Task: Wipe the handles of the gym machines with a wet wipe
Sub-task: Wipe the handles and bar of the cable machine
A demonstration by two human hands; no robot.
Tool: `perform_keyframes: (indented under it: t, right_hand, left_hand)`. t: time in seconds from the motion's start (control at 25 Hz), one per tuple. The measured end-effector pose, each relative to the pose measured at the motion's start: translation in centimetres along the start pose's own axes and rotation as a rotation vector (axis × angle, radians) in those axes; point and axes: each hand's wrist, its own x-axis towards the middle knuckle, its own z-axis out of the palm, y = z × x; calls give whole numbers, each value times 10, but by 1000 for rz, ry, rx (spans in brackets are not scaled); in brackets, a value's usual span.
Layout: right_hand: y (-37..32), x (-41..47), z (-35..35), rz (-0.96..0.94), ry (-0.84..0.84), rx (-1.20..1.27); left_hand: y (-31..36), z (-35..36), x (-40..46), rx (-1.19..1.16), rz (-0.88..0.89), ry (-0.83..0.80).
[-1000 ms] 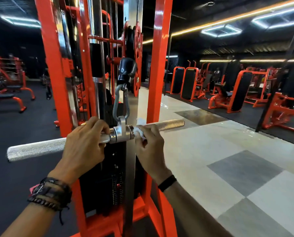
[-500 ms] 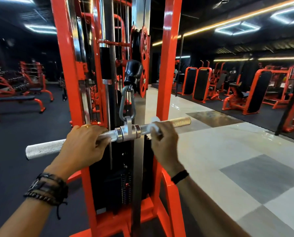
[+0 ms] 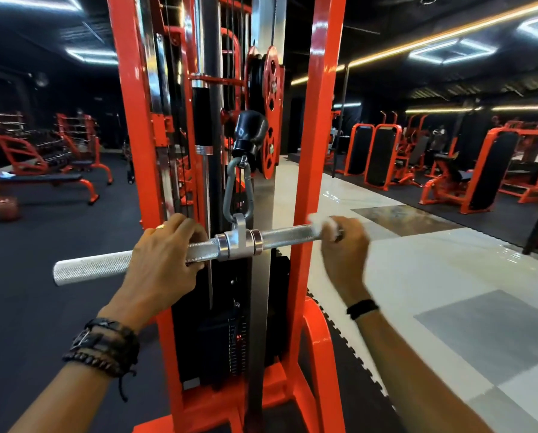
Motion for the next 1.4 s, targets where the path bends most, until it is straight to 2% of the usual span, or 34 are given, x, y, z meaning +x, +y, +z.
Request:
perform_keyframes:
  t: [0.12,0.24,0.36,0.44,0.48,0.56,0.72,0.8,0.92,1.0,1.08,1.16,1.32,1.4]
  right_hand:
    - [-50,-48,27,-214,-218,137]
    - [-39,-36,26,-292,-203,94]
    - [12,10,6,-98,-23,-13]
    - [36,33,-6,85,40,-83]
    - [37,35,-6,118,62,-97]
    - [12,18,7,56,43,-40]
    - [-49,-42,33,-210,-239,110]
    - [-36,-31,29,-250,-221,72]
    - [10,14,10,-55,-54,-10]
    - [30,37,-1,117,-10,-28]
    - [24,37,0,153,16,12]
    - [-3,14,14,32,-23,96]
    - [-69,-46,39,-229,-214,185]
    - [-61,-40,34,-302,-216,175]
  left_hand:
    - [2,-1,4,93,13,-37]
    - [-8,-10,4,199,6,-80]
    - [-14,-16,0,197,-5,-113]
    - [-12,-12,-2,193,14,-111]
    - [-11,-10,-2,194,18,-107]
    - [-9,-6,-2,170,13,-85]
    - [-7,-9,1,112,11,-55]
    - [-8,-12,0,107,20,-24]
    - [-12,-19,-4,176,30,-12]
    - [-15,-26,-4,238,7,-69]
    - [-19,-31,0,223,-29,-153]
    - [-22,-30,4,194,-28,-195]
    - [-24,-27,4,190,33,-147]
    - [-26,-28,2,142,22,-116]
